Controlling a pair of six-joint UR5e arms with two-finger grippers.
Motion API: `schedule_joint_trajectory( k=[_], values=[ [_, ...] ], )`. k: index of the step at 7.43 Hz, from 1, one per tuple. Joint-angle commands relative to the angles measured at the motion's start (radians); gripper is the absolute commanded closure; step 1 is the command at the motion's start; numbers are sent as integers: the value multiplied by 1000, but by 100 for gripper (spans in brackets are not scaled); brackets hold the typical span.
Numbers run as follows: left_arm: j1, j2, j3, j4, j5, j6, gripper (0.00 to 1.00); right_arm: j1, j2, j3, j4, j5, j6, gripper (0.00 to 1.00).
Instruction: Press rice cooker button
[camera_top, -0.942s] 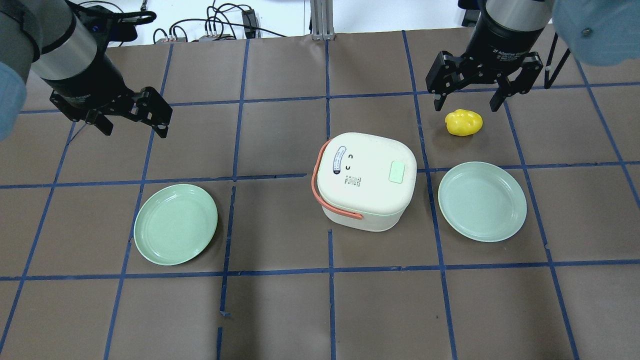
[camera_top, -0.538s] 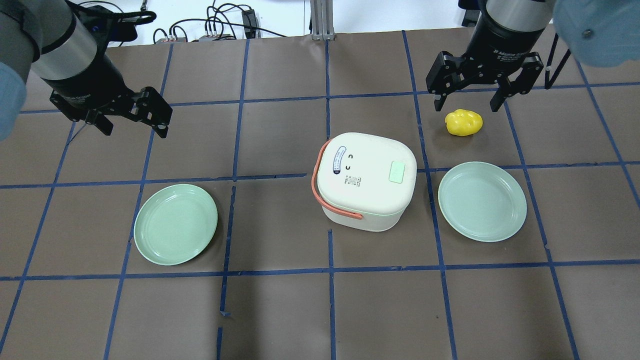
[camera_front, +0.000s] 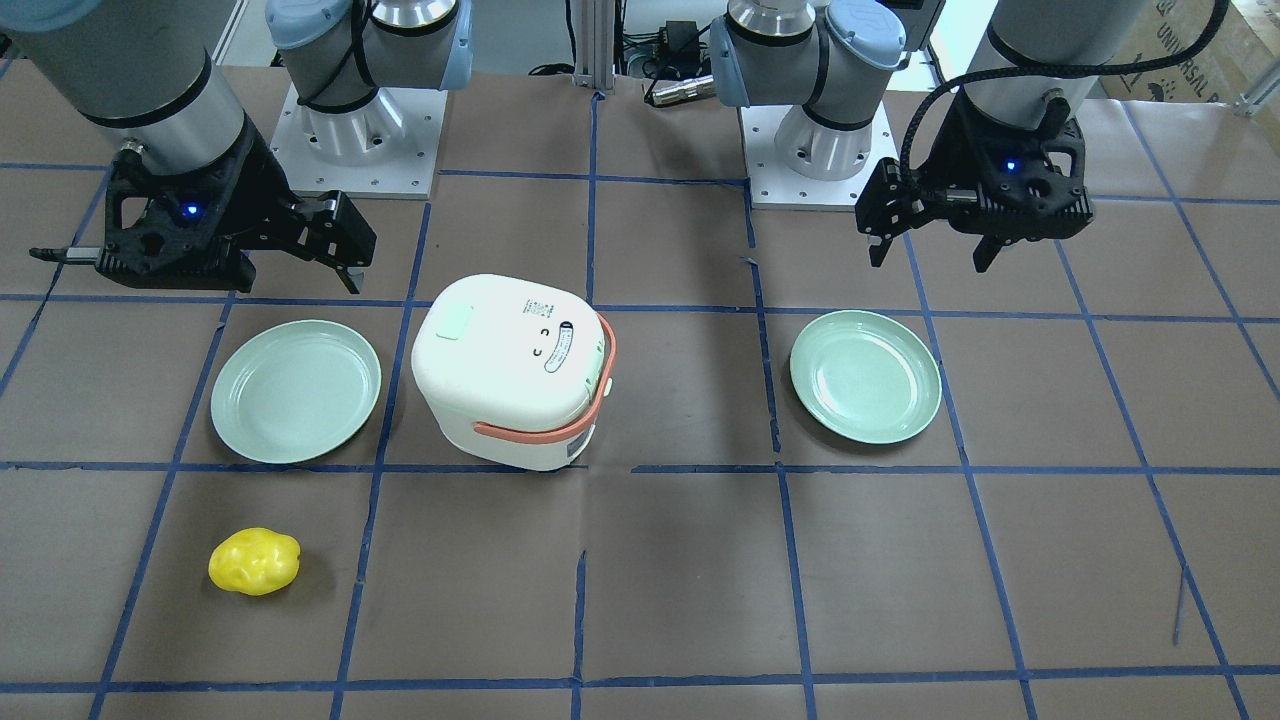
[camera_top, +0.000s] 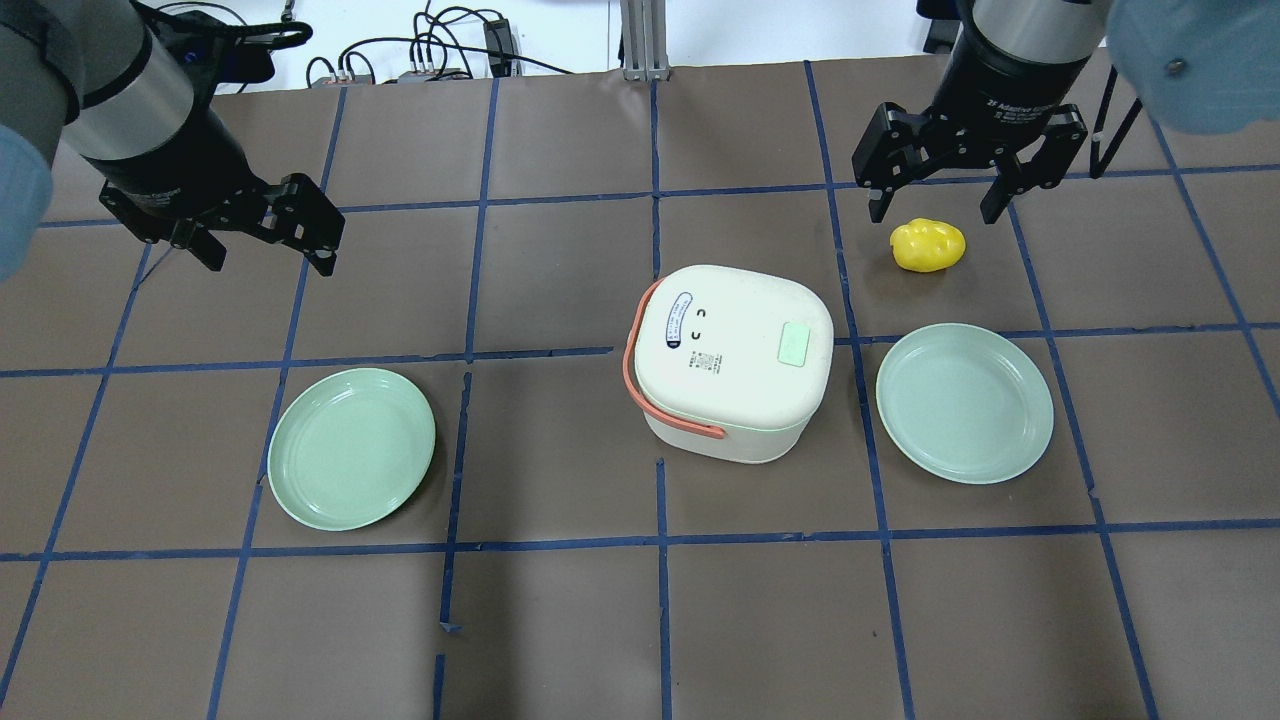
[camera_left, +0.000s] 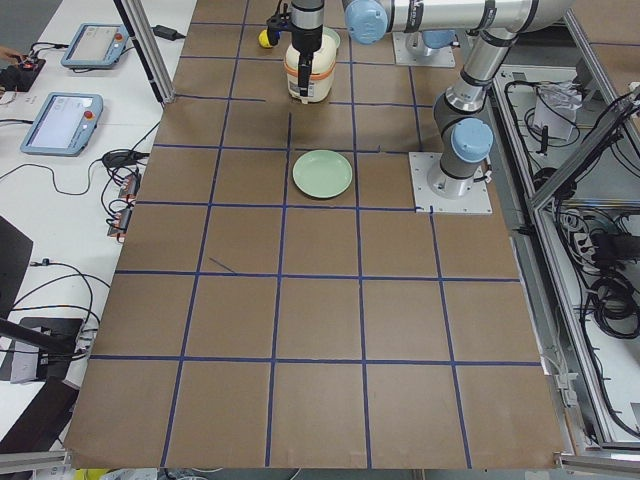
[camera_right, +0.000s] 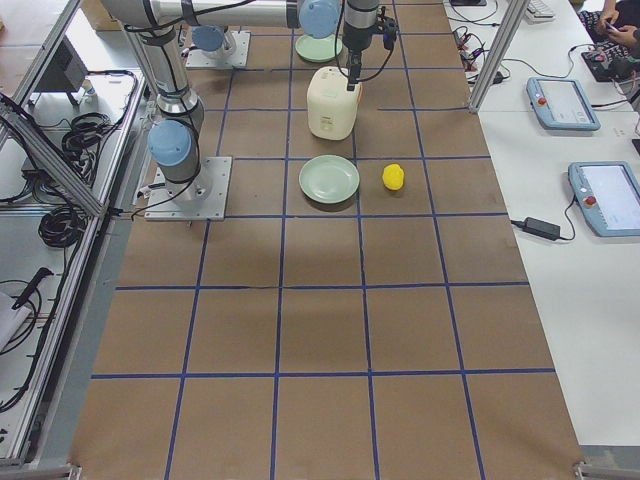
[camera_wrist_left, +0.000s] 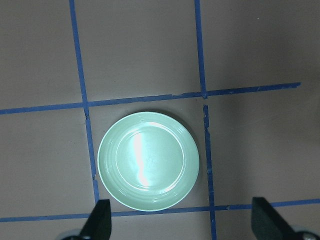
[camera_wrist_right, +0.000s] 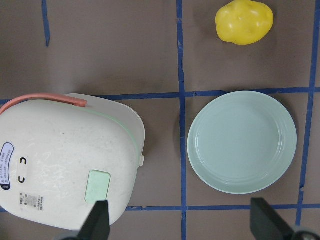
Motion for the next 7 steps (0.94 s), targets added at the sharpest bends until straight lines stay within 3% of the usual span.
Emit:
schedule_joint_trajectory(
  k=[1,2,4,6,7],
  values=[
    [0,0,0,0,0,1,0,12,-3,10,0,19,4,0],
    [0,0,0,0,0,0,0,46,-8,24,-12,52,50,0],
    [0,0,0,0,0,0,0,127,-29,50,-78,37,181,0],
    [0,0,0,0,0,0,0,132,-50,160,-183,40,185,1],
    [0,0,0,0,0,1,0,132,-75,214,-264,42,185,13]
  ],
)
